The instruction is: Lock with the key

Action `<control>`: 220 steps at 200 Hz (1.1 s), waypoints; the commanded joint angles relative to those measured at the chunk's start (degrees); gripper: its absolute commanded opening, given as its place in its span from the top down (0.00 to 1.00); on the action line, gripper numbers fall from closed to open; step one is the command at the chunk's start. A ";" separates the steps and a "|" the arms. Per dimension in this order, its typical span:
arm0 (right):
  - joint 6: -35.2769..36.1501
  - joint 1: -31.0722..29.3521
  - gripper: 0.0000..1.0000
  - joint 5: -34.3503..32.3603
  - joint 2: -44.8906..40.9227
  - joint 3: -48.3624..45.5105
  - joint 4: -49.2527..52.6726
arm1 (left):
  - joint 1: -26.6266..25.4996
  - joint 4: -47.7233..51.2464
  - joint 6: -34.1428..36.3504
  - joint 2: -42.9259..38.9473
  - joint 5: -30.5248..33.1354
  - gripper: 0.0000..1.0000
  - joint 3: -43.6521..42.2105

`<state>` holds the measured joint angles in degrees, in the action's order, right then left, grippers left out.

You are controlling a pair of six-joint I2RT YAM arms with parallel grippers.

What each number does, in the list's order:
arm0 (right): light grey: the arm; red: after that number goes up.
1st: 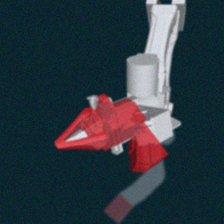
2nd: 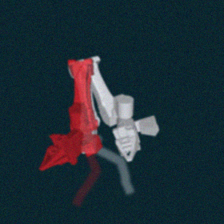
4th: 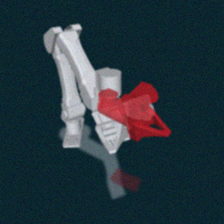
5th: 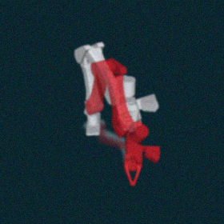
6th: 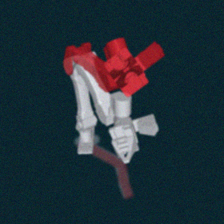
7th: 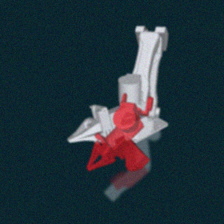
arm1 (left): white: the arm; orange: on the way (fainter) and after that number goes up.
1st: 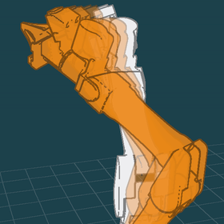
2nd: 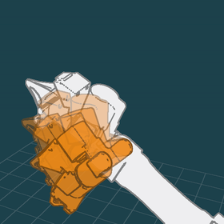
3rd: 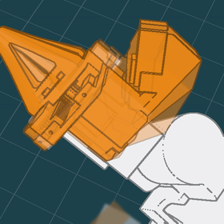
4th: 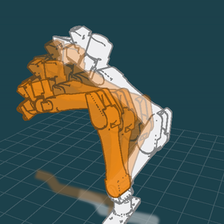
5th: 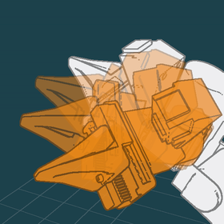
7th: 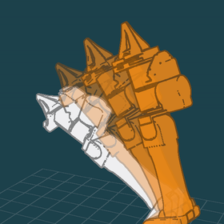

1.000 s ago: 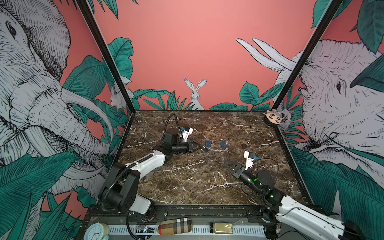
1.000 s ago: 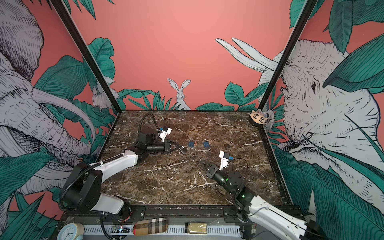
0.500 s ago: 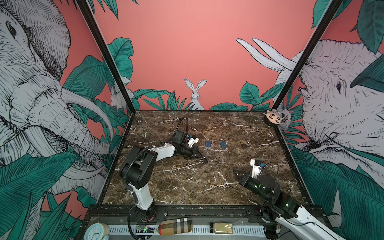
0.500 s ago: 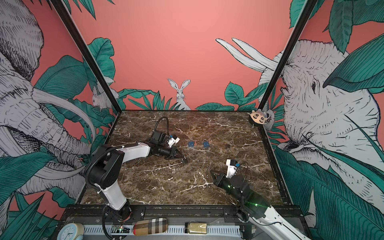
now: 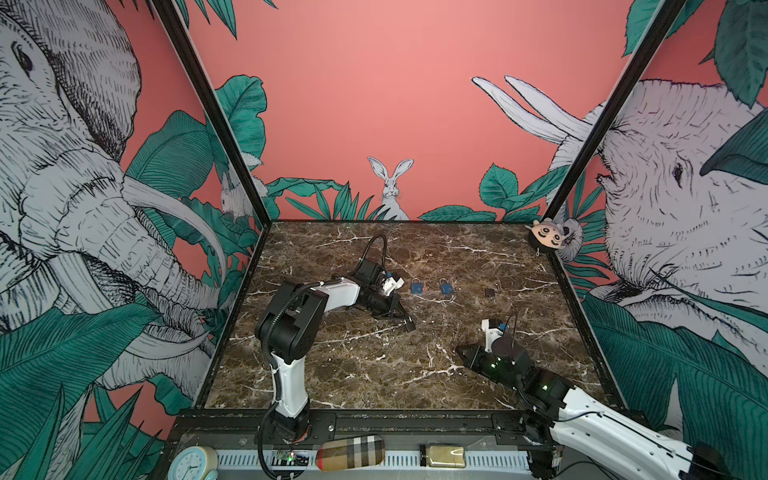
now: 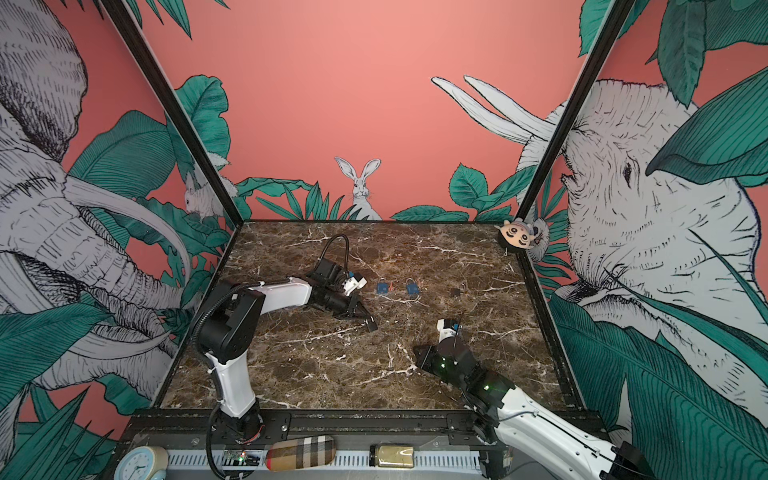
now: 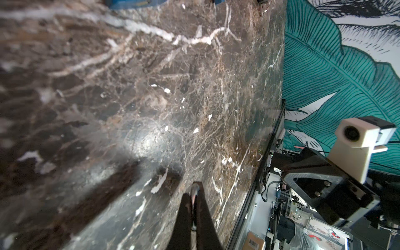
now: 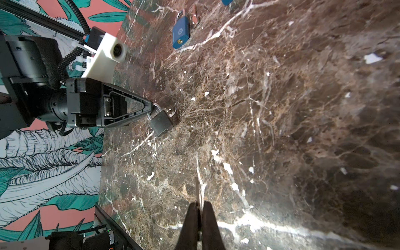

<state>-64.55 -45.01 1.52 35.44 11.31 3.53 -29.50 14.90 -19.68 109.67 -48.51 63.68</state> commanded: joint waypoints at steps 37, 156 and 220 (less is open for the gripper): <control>1.01 1.71 1.00 3.22 3.24 1.47 -7.24 | -0.30 7.77 6.38 3.21 3.36 1.00 5.95; 7.17 3.11 1.00 6.98 23.89 10.09 -11.83 | -0.40 13.41 8.41 8.61 6.67 0.84 12.63; 9.01 3.23 1.00 7.03 38.00 17.62 -14.28 | -0.37 15.36 8.53 9.09 8.45 0.74 15.06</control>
<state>-57.30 -42.09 8.45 69.80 25.98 -7.60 -29.61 27.75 -12.32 119.13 -41.91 77.43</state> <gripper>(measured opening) 0.048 0.253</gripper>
